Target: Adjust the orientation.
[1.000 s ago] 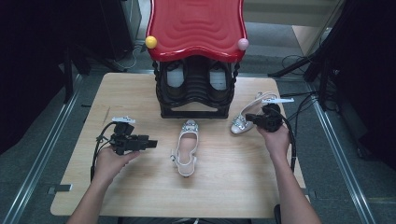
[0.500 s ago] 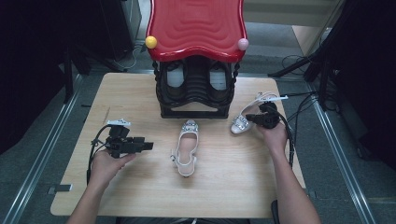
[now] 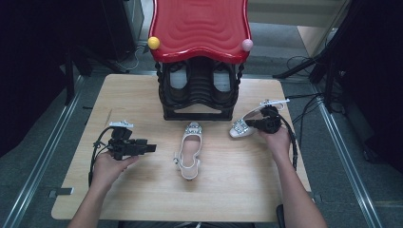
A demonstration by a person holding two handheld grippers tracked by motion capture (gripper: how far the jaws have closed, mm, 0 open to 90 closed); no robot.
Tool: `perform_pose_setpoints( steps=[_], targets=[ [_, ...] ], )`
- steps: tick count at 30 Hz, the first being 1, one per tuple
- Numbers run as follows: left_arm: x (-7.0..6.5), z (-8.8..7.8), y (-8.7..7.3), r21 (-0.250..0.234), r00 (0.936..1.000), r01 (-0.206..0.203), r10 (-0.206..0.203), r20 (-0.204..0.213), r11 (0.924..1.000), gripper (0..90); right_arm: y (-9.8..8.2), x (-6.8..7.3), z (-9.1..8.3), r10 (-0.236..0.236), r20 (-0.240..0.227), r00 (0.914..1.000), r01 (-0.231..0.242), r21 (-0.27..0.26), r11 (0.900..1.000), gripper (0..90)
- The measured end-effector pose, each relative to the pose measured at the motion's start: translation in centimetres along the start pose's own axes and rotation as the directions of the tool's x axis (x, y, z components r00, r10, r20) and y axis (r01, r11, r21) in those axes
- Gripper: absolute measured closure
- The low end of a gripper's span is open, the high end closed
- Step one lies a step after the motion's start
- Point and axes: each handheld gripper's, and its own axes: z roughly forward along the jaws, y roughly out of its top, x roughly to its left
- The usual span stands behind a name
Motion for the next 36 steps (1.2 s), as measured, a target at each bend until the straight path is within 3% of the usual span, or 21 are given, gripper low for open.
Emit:
perform_pose_setpoints(
  steps=[5, 25, 30, 33, 36],
  targets=[
    [0.0, 0.1, 0.1, -0.001, 1.0, -0.003, 0.003, -0.001, 1.0, 40.9, -0.1, 1.2, 0.3, -0.023, -0.012, 0.9997, 0.024, 0.02, 1.0, 90.0],
    [0.0, 0.5, 0.3, 0.008, 1.0, -0.008, 0.008, 0.003, 0.9999, 41.0, -0.1, 5.5, 2.0, -0.04, -0.059, 0.9974, 0.043, 0.042, 0.998, 90.0],
    [-0.1, 0.7, 0.3, 0.016, 0.9999, -0.011, 0.011, 0.008, 0.9998, 41.0, 0.3, 6.2, 2.5, -0.028, -0.063, 0.9976, 0.029, 0.013, 0.999, 90.0],
    [-0.2, 0.7, 0.3, 0.012, 0.9999, -0.01, 0.01, 0.007, 0.9999, 41.0, 0.4, 6.4, 2.5, -0.062, -0.044, 0.9971, 0.062, 0.004, 0.998, 90.0],
    [-0.2, 0.6, 0.4, 0.011, 0.9998, -0.016, 0.016, 0.006, 0.9998, 40.9, 0.6, 6.2, 2.1, -0.068, -0.055, 0.9962, 0.067, -0.005, 0.998, 90.0]
  ],
)
